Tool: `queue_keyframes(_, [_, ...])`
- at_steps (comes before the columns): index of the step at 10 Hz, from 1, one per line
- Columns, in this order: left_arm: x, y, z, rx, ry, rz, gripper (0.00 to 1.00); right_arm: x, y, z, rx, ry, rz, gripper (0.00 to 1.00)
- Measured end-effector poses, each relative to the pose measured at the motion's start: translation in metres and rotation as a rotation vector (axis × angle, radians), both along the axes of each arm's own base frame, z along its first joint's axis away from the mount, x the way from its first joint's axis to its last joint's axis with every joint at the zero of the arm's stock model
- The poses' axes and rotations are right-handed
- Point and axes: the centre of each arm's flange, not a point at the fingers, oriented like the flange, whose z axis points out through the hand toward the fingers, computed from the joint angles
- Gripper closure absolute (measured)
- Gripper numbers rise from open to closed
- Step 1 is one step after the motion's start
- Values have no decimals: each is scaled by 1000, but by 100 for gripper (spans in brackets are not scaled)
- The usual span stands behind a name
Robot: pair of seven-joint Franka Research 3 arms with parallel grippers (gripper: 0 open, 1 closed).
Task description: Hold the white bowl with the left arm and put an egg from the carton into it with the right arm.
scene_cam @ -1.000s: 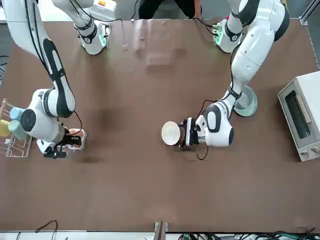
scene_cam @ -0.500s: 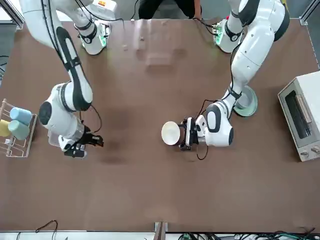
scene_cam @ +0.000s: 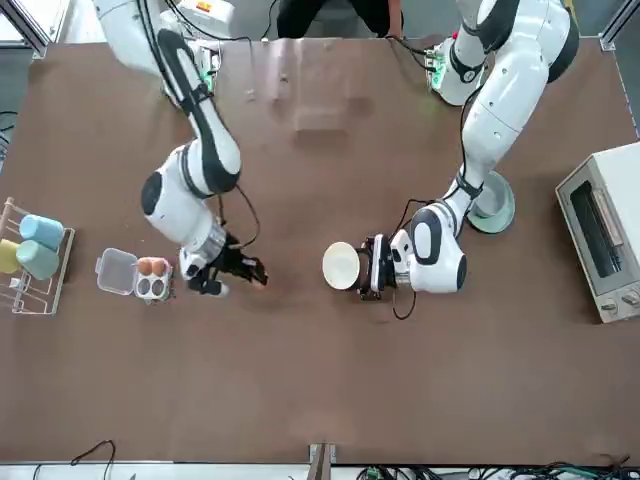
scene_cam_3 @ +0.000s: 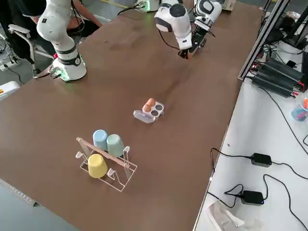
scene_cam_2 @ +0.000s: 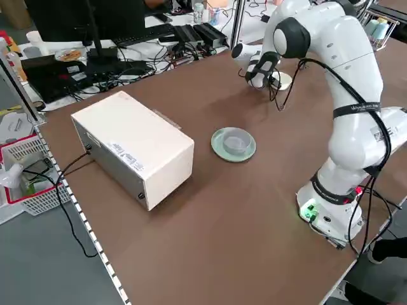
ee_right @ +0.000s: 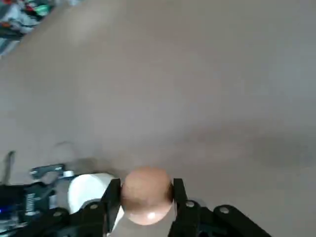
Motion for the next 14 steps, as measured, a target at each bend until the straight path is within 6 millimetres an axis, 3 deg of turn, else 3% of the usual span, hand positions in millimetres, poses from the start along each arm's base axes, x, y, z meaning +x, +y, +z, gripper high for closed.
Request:
queue_keyframes(3, [0, 0, 0, 0, 0, 0, 0, -42, 85, -21, 81, -47, -49, 52])
queue_keyframes(5, [0, 0, 0, 0, 0, 0, 0, -53, 116, -37, 92, -59, -73, 52])
queue_keyframes(8, [0, 0, 0, -1, 0, 0, 0, -66, 147, -60, 96, -83, -89, 52])
queue_keyframes(10, [0, 0, 0, -1, 0, 0, 0, -69, 155, -64, 100, -81, -97, 50])
queue_keyframes(12, [0, 0, 0, -1, 0, 0, 0, -71, 157, -65, 110, -64, -118, 39])
queue_keyframes(14, [0, 0, 0, -1, 0, 0, 0, -70, 158, -63, 115, -62, -123, 10])
